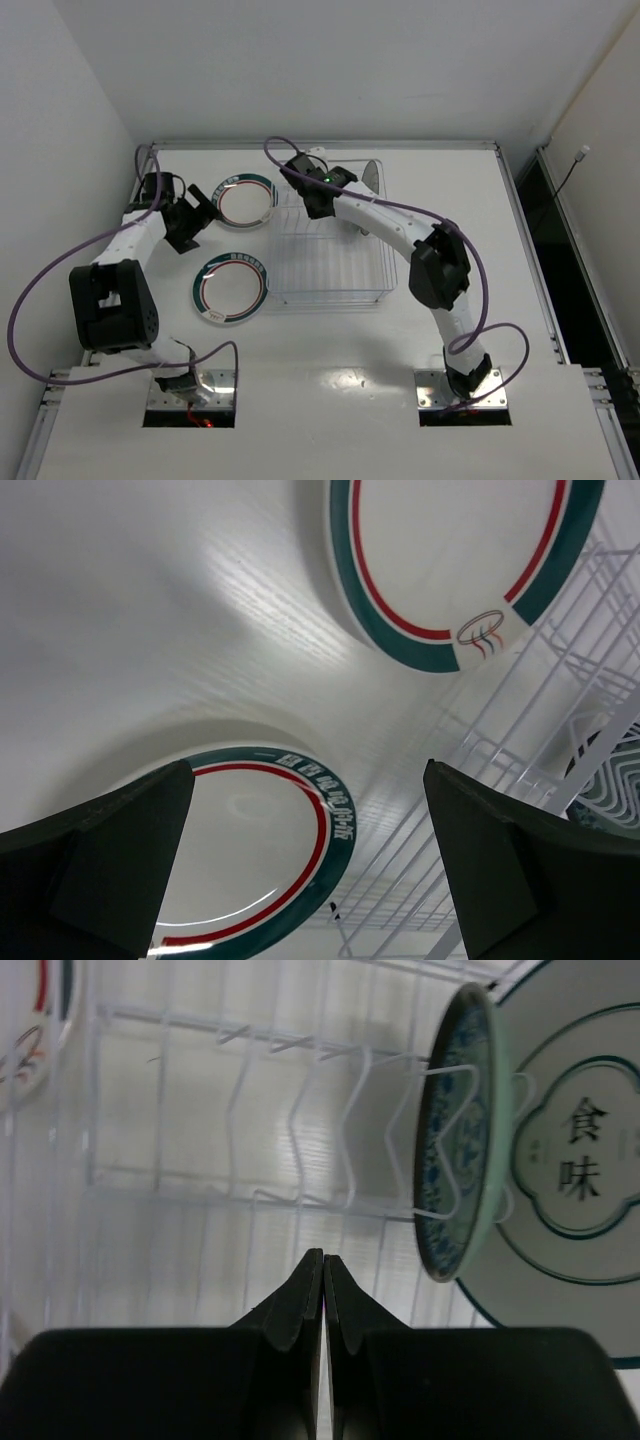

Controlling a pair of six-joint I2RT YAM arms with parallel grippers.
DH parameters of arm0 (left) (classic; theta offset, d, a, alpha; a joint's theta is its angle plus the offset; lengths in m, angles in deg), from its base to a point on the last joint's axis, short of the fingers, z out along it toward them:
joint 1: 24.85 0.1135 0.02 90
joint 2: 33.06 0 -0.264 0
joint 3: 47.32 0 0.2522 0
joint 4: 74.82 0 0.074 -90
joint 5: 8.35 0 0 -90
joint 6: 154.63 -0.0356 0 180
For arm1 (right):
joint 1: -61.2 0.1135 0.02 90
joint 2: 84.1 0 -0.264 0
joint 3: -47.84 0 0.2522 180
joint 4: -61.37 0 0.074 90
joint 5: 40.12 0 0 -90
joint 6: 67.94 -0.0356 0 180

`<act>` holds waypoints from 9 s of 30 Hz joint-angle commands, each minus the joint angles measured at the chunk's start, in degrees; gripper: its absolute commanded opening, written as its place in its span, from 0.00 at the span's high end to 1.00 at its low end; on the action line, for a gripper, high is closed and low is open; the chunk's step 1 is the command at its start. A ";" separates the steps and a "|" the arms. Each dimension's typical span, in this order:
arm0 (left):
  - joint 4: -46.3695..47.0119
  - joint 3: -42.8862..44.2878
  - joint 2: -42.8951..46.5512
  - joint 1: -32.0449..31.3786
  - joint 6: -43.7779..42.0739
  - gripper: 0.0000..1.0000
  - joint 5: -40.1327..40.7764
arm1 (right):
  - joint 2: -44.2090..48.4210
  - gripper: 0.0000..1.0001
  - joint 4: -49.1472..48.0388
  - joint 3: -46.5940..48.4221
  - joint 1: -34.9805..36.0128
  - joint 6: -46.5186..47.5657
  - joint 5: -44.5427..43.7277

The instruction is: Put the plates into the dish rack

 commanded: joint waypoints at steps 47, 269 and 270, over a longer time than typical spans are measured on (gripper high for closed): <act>18.70 12.05 -28.71 0.37 10.19 0.33 -3.26 | 45.87 1.00 -13.77 -28.80 -6.66 11.28 2.10; 42.62 -28.74 41.51 -13.69 32.26 1.00 -34.03 | 29.09 1.00 -104.01 -63.25 -15.89 -51.71 69.42; 41.13 -28.04 40.64 -13.69 31.03 1.00 -34.03 | 29.09 1.00 -104.03 -63.78 -16.49 -51.73 69.41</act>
